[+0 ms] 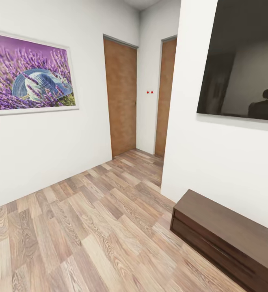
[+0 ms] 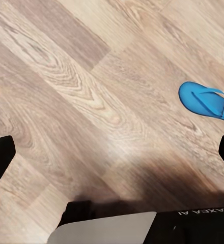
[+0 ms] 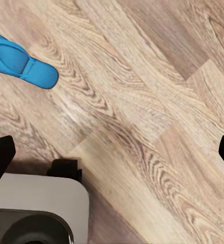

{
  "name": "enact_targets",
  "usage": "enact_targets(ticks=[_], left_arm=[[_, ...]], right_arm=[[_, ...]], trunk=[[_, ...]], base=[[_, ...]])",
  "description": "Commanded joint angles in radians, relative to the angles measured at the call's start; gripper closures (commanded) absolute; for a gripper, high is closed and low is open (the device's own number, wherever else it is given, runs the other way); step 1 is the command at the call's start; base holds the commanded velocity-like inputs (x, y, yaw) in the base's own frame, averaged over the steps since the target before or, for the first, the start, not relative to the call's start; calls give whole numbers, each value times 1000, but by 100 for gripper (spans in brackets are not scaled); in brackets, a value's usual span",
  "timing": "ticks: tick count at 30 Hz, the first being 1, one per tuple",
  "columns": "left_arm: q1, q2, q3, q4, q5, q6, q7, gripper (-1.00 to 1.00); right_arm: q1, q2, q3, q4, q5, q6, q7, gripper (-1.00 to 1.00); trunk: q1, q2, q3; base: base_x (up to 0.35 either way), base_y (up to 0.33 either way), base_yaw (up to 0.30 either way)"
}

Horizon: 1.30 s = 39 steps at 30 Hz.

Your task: In the bedroom, move the book from the bed onto either nightstand, and place the two sandals side by side next to the bed.

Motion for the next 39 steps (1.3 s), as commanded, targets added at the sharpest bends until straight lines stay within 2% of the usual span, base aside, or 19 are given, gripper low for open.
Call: enact_targets(ticks=[1,14,27,39], left_arm=[[0,0,0,0,0,0,0,-100],[0,0,2,0,1,0,0,-100],[0,0,1,0,1,0,0,-100],[0,0,0,0,0,0,0,-100]], right_arm=[[0,0,0,0,0,0,0,-100],[0,0,-1,0,0,0,0,-100],[0,0,-1,0,0,0,0,-100],[-1,0,-1,0,0,0,0,-100]], trunk=[[0,0,0],[0,0,0],[0,0,1],[0,0,4]], base=[[255,250,0],[190,287,-88],[103,316,-247],[239,250,-266]])
